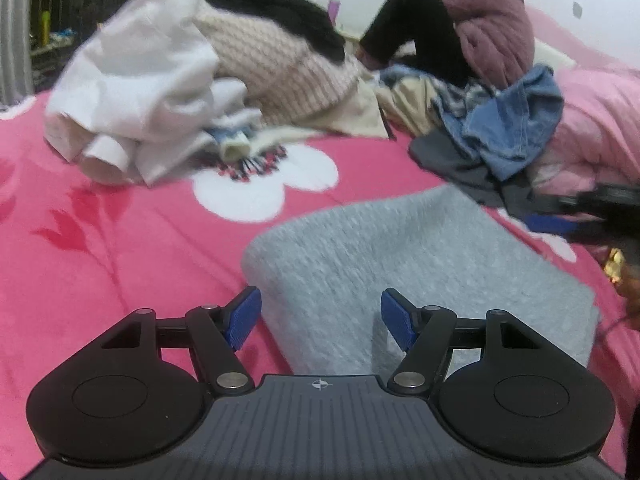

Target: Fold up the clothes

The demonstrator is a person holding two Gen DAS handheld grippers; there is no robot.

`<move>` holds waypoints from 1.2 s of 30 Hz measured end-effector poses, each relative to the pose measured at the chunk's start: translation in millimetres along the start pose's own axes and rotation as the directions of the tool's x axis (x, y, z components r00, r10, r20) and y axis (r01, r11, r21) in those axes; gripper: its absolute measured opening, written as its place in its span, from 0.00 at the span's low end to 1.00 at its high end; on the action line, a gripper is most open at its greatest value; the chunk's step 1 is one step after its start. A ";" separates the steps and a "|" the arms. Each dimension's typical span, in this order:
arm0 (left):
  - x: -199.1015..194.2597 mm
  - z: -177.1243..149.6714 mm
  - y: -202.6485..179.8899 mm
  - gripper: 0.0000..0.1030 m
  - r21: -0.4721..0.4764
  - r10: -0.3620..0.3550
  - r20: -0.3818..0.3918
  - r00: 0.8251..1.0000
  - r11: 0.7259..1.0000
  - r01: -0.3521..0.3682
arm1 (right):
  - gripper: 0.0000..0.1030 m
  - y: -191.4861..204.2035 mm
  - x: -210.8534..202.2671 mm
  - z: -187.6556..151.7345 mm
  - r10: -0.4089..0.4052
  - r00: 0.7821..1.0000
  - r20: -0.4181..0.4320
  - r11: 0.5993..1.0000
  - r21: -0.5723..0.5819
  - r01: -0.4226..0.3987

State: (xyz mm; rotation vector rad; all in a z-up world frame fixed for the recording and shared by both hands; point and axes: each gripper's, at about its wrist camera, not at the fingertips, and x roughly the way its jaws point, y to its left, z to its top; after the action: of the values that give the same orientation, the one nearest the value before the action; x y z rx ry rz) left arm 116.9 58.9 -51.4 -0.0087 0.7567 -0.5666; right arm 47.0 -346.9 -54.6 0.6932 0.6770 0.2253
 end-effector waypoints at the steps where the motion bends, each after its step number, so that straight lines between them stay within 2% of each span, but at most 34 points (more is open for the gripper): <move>1: -9.5 0.6 -1.2 0.65 0.014 -0.012 0.009 1.000 1.000 0.012 | 0.54 6.9 -13.5 -7.4 0.017 1.000 -0.003 1.000 -0.001 -0.017; 4: -34.7 -2.3 -15.1 0.65 0.096 -0.070 0.005 0.998 0.993 0.069 | 0.47 27.7 -53.9 -29.6 0.068 0.998 -0.013 0.998 -0.005 -0.068; 7: -45.9 -20.4 -42.2 0.65 0.225 -0.107 -0.049 0.993 0.968 0.115 | 0.36 49.5 -59.5 -70.8 0.086 0.991 -0.099 0.996 -0.014 -0.087; 9: -49.1 -37.2 -62.3 0.65 0.319 -0.109 -0.089 0.990 0.939 0.132 | 0.27 61.4 -46.9 -99.1 0.089 0.983 -0.160 0.996 0.005 -0.089; 12: -53.9 -62.4 -92.5 0.64 0.452 -0.105 -0.148 0.983 0.877 0.162 | 0.19 68.4 -26.0 -131.3 0.063 0.972 -0.225 0.998 0.043 -0.055; 16: -52.3 -86.8 -111.4 0.63 0.581 -0.034 -0.120 0.992 0.808 0.098 | 0.18 89.4 -15.4 -140.6 -0.002 0.974 -0.225 0.997 -0.075 -0.015; 19: -47.9 -94.3 -116.1 0.57 0.640 0.002 -0.081 0.997 0.767 0.050 | 0.18 102.1 -9.0 -139.2 -0.022 0.977 -0.214 0.988 -0.152 -0.011; 21: -45.4 -93.7 -114.8 0.54 0.646 0.004 -0.078 0.997 0.762 0.047 | 0.15 103.2 1.5 -140.7 -0.024 0.974 -0.224 0.988 -0.151 -0.011; 23: -45.4 -90.5 -112.4 0.54 0.633 -0.012 -0.091 0.996 0.771 0.068 | 0.14 98.2 6.0 -140.3 0.017 0.976 -0.219 0.995 -0.094 -0.038; 28: -49.8 -84.4 -111.7 0.62 0.598 -0.073 -0.120 0.990 0.791 0.130 | 0.14 75.9 14.9 -139.0 0.087 0.977 -0.195 0.995 0.071 -0.074; 31: -43.6 -80.7 -112.0 0.62 0.572 -0.073 -0.098 0.993 0.812 0.116 | 0.14 69.8 16.5 -138.2 0.113 0.978 -0.173 0.989 0.109 -0.096; 36: -33.5 -74.3 -112.4 0.60 0.540 -0.046 -0.064 0.997 0.839 0.073 | 0.14 60.8 5.6 -140.6 0.100 0.981 -0.164 0.987 0.138 -0.078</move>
State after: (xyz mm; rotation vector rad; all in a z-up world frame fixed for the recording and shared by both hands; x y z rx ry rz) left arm -5.4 -6.1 -61.1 0.5133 0.6210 -0.8302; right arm -37.5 -226.4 -97.5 0.8375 0.8303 0.3276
